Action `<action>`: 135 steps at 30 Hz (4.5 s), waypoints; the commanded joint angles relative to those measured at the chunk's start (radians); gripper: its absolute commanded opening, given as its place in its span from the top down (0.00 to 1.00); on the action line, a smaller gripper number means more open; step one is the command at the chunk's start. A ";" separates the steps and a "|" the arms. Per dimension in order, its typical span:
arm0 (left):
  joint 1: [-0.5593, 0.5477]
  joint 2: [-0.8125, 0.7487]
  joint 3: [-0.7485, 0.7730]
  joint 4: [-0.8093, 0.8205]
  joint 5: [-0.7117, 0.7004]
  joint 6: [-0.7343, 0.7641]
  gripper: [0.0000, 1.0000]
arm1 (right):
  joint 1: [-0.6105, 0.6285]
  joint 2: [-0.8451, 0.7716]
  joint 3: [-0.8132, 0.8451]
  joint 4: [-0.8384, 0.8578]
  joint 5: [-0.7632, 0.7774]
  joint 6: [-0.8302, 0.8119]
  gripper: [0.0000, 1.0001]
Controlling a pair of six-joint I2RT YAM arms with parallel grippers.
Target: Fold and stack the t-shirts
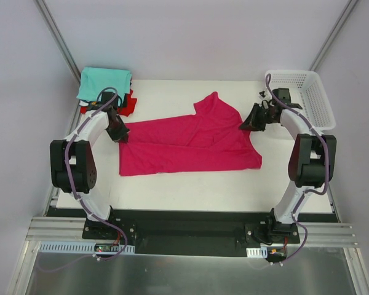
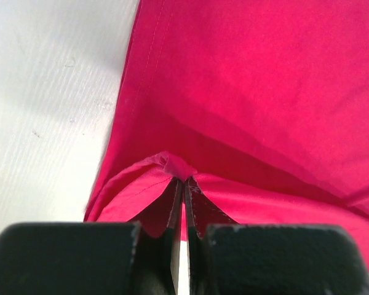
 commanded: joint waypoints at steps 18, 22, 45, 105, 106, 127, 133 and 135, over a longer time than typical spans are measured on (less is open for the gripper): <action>0.009 -0.326 -0.045 -0.142 -0.001 0.018 1.00 | 0.004 -0.362 -0.131 -0.094 0.017 -0.032 0.99; 0.007 -0.392 -0.086 -0.155 0.016 0.009 1.00 | 0.004 -0.441 -0.203 -0.099 0.018 -0.032 0.99; -0.031 -0.747 -0.161 -0.328 0.036 -0.007 1.00 | 0.005 -0.921 -0.361 -0.292 0.046 -0.033 0.99; -0.093 -0.604 -0.258 -0.320 -0.164 -0.106 1.00 | 0.013 -0.435 -0.099 -0.146 0.059 -0.053 0.99; -0.090 -0.591 -0.256 -0.319 -0.173 -0.103 1.00 | 0.029 -0.417 -0.090 -0.146 0.059 -0.055 0.99; -0.050 -0.495 -0.246 -0.270 -0.167 -0.074 1.00 | 0.066 -0.169 0.165 -0.152 0.075 -0.049 0.99; -0.041 -0.420 -0.194 -0.253 -0.173 -0.059 1.00 | 0.077 -0.111 0.218 -0.152 0.076 -0.046 0.99; -0.038 -0.387 -0.174 -0.247 -0.175 -0.056 1.00 | 0.082 -0.097 0.229 -0.152 0.079 -0.046 0.99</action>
